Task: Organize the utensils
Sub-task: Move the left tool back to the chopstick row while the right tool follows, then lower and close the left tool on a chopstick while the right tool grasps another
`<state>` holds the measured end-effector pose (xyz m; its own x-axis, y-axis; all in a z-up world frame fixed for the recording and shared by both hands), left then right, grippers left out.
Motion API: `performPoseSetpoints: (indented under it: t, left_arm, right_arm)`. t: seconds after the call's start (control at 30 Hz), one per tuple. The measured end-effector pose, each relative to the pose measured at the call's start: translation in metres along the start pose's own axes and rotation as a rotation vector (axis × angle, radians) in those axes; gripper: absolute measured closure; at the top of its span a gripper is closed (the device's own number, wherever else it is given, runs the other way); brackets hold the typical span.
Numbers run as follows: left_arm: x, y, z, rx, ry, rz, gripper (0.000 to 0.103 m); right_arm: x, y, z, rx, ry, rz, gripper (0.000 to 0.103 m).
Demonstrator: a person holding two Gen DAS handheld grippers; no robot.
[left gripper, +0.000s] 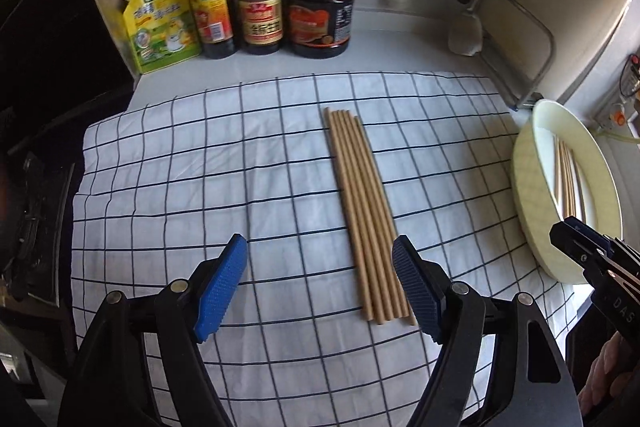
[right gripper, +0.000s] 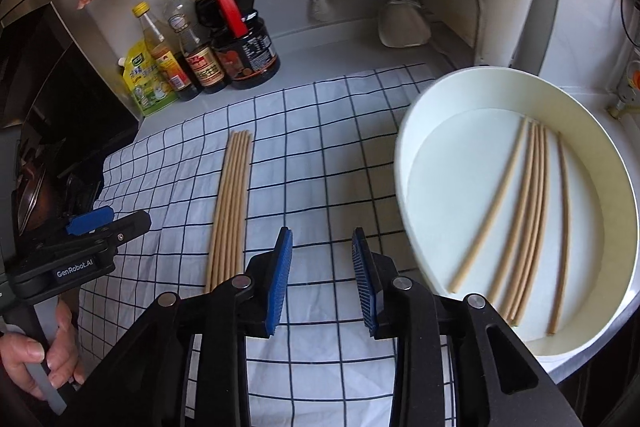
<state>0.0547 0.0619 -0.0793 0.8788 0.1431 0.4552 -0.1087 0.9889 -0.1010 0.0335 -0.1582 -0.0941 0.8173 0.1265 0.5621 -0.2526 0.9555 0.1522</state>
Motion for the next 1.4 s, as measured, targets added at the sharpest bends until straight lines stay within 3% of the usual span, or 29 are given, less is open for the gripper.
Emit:
performPoseSetpoints:
  t: [0.2,0.43,1.4]
  left_arm:
    - [-0.005,0.033,-0.006,0.041,-0.006,0.021,0.026]
    - [-0.013,0.050,-0.023,0.035,0.035,0.031,0.026]
    - [-0.022,0.072,-0.056,0.001,0.101,0.027,0.025]
  right_arm:
    - [-0.001,0.032,-0.024,0.023,0.047,0.055,0.068]
    - [-0.004,0.054,-0.051,0.016,0.081,0.081,0.065]
    - [-0.005,0.067,-0.126,-0.071,0.149,0.072,0.065]
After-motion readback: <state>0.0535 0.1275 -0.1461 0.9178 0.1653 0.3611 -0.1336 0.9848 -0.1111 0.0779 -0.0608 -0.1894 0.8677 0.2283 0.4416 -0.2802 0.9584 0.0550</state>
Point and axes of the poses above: each gripper's, at about its wrist camera, not at the fingertips, and z roughly against the way its jaws point, y to its left, x to its top, the point moved 3 cm from there along -z, roughly the way its jaws point, and after that the axes turned 8 degrees about z, right-handed, at the moved point
